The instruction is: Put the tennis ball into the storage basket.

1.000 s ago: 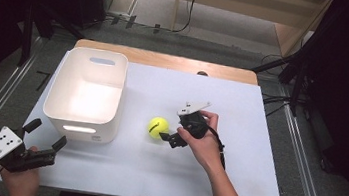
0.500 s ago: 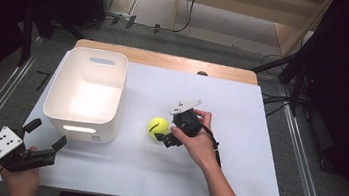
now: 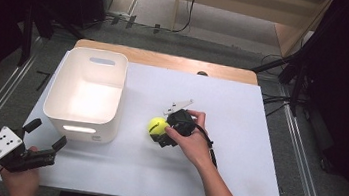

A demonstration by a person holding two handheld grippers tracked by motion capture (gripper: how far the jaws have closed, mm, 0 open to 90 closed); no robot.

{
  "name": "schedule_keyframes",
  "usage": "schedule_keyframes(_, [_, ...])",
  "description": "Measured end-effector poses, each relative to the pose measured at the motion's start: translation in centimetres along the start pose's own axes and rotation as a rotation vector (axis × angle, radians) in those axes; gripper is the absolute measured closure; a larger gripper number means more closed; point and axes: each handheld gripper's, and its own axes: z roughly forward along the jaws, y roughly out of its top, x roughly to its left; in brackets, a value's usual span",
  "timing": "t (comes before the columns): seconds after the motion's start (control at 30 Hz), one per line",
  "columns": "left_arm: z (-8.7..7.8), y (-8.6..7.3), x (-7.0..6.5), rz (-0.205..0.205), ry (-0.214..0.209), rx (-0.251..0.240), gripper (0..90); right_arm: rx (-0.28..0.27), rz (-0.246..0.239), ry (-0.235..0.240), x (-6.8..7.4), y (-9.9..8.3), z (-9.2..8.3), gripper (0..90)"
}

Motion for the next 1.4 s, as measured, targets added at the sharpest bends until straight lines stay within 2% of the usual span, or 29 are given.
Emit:
schedule_keyframes(0.13, [0.0, 0.0, 0.0, -0.002, 0.0, -0.002, 2.9, 0.009, -0.003, 0.007, 0.0, 0.0, 0.4, 0.0])
schedule_keyframes(0.2, [0.0, 0.0, 0.0, -0.003, 0.0, -0.002, 2.9, 0.007, 0.007, -0.009, 0.1, 0.1, 0.5, 12.5])
schedule_keyframes(0.23, [0.0, 0.0, 0.0, -0.002, 0.0, -0.002, 2.9, 0.005, 0.008, -0.018, 0.1, 0.1, 0.6, 13.5])
schedule_keyframes(0.63, [0.0, 0.0, 0.0, -0.002, -0.002, -0.002, 2.8, 0.031, 0.02, -0.024, 0.3, 0.3, 1.8, 14.0])
schedule_keyframes(0.73, [0.0, 0.0, 0.1, -0.003, -0.001, -0.001, 2.9, 0.039, 0.019, -0.03, 0.4, 0.3, 2.1, 15.8])
schedule_keyframes(0.83, [0.0, 0.0, 0.1, -0.003, 0.0, -0.001, 2.8, 0.045, 0.017, -0.05, 0.5, 0.3, 2.6, 22.2])
schedule_keyframes(0.97, [0.0, 0.0, 0.1, -0.003, -0.001, -0.001, 2.9, 0.049, 0.021, -0.052, 0.5, 0.4, 2.5, 22.6])
schedule_keyframes(1.13, [-0.1, 0.0, 0.1, -0.004, -0.003, -0.003, 2.8, 0.06, 0.013, -0.033, 0.4, 0.5, 2.3, 22.9])
schedule_keyframes(1.4, [-0.1, 0.0, 0.1, -0.004, -0.001, -0.002, 2.8, 0.045, 0.011, 0.003, 0.2, 1.0, 1.4, 23.0])
